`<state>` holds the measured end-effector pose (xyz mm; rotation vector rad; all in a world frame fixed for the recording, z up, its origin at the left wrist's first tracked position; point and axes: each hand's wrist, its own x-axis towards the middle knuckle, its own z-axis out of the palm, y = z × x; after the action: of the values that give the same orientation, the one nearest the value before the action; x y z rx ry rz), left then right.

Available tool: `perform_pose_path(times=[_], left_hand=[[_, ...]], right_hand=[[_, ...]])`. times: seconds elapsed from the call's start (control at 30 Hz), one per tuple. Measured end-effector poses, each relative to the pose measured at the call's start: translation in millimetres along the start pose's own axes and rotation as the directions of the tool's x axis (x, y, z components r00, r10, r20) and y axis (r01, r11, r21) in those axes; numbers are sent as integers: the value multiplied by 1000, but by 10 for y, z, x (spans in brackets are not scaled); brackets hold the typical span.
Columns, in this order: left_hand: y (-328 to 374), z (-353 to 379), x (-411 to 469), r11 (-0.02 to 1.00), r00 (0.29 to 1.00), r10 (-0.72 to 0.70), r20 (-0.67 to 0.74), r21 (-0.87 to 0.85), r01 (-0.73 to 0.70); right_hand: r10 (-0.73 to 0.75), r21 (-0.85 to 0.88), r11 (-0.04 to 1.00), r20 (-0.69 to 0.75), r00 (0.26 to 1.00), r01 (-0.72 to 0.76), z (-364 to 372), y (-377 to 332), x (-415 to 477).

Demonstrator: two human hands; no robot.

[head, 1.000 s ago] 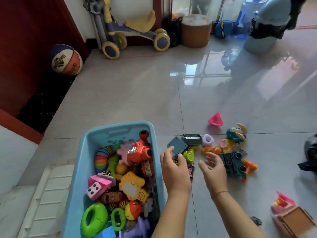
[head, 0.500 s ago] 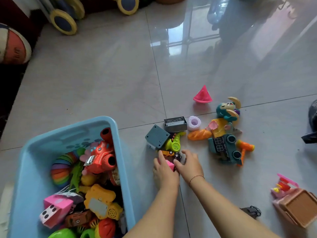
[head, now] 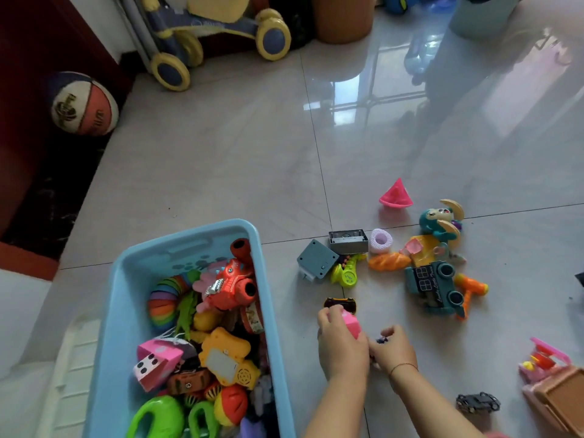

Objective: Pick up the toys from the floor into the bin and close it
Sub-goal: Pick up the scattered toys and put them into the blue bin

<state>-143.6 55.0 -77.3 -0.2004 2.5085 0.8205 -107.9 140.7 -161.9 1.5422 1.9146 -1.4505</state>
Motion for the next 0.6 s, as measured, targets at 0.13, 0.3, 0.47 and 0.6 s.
perform_pose_path(times=[0.13,0.3,0.47,0.6], left_hand=[[75,-371,-324,979,982,160,-99,-114,-171],[-19,-934,-701,924,936,243,-254,-233,-303],[-310,-1543,-806,893,867,101,-487,-341,-295],[-543,-2085,-696,862,755,-120,-645,-445,-243]], right_hand=[[176,247,954,1,984,-170,-105,341,-123],[244,385,891,39,969,-240,-335,512,-497],[-43,641,763,-71,997,79,-408,-163,-1279],[-470,657,658,-23,882,368,-168,-1043,-2000]])
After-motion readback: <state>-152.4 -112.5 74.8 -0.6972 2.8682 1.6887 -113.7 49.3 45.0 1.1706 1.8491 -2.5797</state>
